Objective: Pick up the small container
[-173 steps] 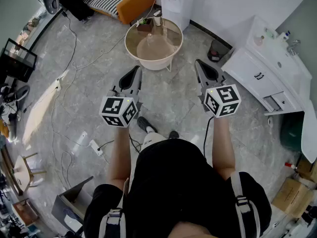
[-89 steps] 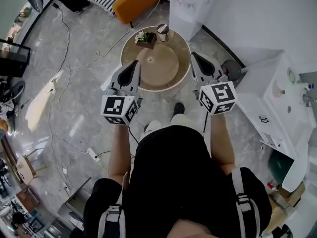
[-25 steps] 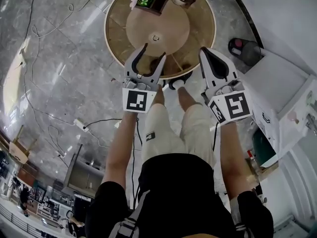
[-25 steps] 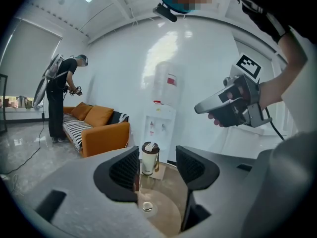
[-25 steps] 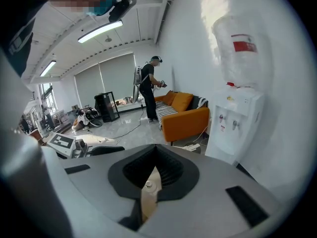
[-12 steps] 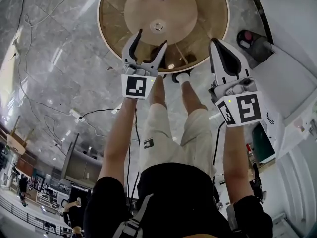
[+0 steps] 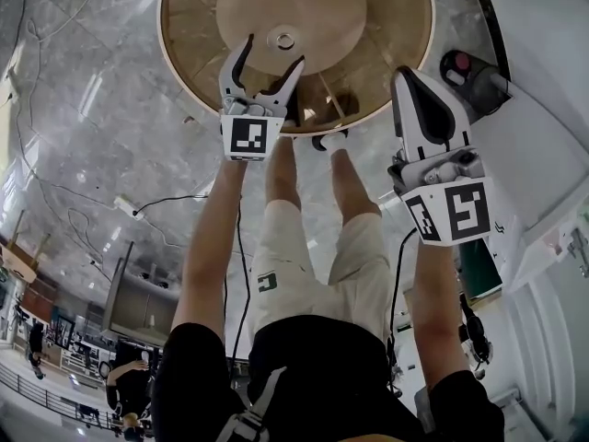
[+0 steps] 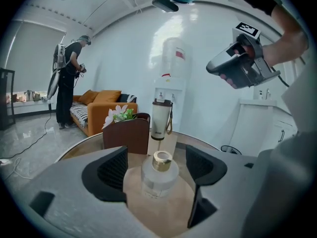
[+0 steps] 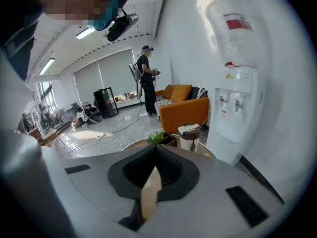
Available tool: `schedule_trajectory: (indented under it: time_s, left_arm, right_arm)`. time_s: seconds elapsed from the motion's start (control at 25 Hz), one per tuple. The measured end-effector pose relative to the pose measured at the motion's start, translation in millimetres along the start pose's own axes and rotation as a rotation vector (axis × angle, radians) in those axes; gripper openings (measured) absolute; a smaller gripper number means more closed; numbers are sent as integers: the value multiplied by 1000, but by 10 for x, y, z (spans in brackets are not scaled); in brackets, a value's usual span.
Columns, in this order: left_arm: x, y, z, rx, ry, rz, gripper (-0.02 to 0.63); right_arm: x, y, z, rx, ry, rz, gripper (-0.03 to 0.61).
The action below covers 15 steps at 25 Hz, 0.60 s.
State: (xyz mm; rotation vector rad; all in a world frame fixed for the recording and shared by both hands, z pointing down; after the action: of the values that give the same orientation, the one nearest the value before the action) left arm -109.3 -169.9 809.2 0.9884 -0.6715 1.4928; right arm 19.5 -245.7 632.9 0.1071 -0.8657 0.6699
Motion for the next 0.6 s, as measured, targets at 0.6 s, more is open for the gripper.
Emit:
schedule_trajectory:
  time_s: [0.6]
  left_arm:
    - [289, -64, 511, -3, 16, 72, 371]
  right_arm:
    - [293, -231, 158, -6, 32, 29, 3]
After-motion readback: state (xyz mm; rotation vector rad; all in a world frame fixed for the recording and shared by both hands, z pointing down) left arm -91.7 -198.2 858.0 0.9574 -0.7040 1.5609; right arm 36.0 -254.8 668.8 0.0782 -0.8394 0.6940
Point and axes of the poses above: the fingertips, and each gripper's own axes: z forward along the fingers, y to its left, x out of its underside, the point moved 3 cm from there along -z, backward along the fingers, and after that the axes turned 7 degrees about y, right-handed, at the moved point
